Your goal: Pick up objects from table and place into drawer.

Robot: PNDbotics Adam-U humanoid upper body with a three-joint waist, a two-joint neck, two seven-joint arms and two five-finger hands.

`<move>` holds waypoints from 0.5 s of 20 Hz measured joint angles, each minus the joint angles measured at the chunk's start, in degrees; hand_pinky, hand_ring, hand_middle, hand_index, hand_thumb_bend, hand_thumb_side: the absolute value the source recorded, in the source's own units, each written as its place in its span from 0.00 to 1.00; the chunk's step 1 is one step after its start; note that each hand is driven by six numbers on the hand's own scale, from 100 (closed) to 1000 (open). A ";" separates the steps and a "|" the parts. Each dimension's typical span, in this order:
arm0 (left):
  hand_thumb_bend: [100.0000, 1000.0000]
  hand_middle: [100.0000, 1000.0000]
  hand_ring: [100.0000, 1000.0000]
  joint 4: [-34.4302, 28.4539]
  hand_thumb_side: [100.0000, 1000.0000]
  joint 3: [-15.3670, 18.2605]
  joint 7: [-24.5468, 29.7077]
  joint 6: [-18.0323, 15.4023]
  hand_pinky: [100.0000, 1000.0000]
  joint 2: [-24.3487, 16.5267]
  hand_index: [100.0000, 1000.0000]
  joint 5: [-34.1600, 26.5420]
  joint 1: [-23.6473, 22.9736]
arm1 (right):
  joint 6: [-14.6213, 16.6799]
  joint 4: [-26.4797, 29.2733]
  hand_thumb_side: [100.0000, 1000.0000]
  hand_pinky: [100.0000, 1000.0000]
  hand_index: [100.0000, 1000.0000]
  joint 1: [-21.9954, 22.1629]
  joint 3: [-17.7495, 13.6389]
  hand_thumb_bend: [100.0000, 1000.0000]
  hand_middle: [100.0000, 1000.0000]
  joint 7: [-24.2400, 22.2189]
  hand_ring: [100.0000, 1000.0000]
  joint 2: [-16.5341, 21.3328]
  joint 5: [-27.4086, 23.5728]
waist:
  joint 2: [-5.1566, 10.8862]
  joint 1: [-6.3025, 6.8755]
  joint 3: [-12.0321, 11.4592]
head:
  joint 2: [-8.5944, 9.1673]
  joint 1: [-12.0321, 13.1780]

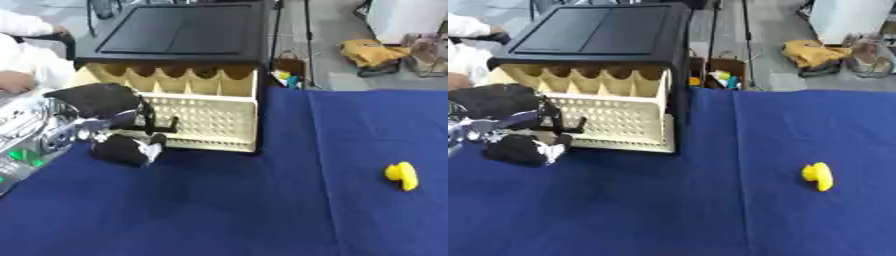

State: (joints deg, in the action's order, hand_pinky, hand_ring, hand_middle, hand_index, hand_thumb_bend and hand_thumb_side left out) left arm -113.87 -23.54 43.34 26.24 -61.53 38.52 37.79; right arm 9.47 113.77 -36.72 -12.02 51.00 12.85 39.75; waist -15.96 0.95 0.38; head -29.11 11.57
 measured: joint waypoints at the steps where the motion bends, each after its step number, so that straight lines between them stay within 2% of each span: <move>1: 0.00 0.00 0.00 0.00 0.71 -0.04 0.00 0.00 0.00 0.00 0.62 -0.07 0.00 | -0.03 0.00 0.95 0.63 0.67 0.00 0.00 0.00 0.59 0.03 0.66 0.00 0.00 | 0.03 0.00 -0.03 | 0.00 -0.01; 10: 0.00 0.00 0.00 0.00 0.71 -0.26 0.00 0.00 0.00 -0.04 0.59 -0.35 -0.01 | -0.21 0.00 0.95 0.64 0.67 0.25 0.00 0.00 0.59 0.20 0.66 -0.06 0.05 | 0.18 -0.03 -0.19 | 0.00 -0.08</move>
State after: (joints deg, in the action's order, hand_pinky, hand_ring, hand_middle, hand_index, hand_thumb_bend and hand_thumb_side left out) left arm -113.87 -23.80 43.34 26.24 -61.57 38.17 37.78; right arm 9.26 113.77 -36.48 -12.02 51.19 12.78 39.80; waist -15.78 0.92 0.19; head -29.11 11.49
